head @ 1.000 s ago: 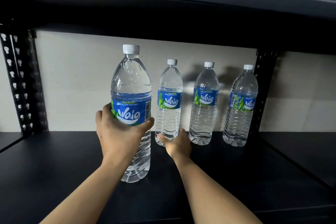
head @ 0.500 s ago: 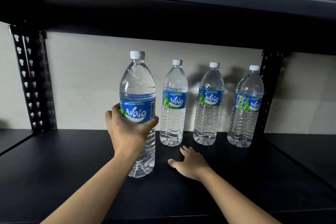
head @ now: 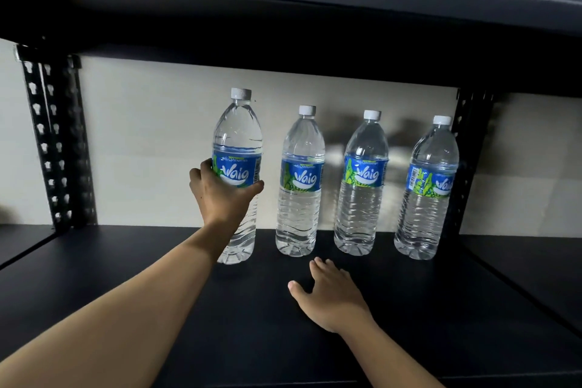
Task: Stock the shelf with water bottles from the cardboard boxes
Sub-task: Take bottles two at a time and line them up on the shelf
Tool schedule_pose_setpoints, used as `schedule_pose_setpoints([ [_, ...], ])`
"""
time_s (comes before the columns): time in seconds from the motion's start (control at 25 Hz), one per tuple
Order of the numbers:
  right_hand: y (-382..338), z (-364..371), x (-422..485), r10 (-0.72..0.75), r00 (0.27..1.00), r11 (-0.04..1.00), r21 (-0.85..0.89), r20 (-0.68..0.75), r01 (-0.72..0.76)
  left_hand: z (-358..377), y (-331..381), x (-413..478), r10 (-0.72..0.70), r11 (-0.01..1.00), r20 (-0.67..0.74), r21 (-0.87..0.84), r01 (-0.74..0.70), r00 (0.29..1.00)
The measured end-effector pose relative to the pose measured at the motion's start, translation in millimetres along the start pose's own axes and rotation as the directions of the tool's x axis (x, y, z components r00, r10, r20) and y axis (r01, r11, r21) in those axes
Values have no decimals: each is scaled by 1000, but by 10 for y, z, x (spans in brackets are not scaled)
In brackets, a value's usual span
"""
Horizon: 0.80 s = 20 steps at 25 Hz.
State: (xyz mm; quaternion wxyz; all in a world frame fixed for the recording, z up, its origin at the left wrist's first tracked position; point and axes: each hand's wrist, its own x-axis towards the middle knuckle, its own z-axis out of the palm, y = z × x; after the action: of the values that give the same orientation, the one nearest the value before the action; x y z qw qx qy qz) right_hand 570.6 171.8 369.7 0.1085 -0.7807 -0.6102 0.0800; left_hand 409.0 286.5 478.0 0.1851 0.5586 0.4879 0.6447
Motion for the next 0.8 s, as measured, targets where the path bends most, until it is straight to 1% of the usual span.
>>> schedule_pose_setpoints([
  [0.36,-28,-44,-47,9,1000,1000,-9,26,-9,64,-250,-30,-12,1000,-2,-7,12,1000],
  [0.52,-33,-51,-55,18,1000,1000,-17,14,-18,8,-335,-106,11,1000,106,-5,-11,994],
  [0.64,-41,-57,-65,56,998,998,-39,-29,-57,-69,-544,-239,-57,996,244,76,39,968],
  [0.72,-50,-58,-74,71,996,996,-42,-48,-73,-120,-743,-318,-125,987,272,128,93,954],
  [0.8,-51,-45,-73,72,995,996,-45,-64,-75,-171,-892,-431,-138,982,258,158,100,956],
])
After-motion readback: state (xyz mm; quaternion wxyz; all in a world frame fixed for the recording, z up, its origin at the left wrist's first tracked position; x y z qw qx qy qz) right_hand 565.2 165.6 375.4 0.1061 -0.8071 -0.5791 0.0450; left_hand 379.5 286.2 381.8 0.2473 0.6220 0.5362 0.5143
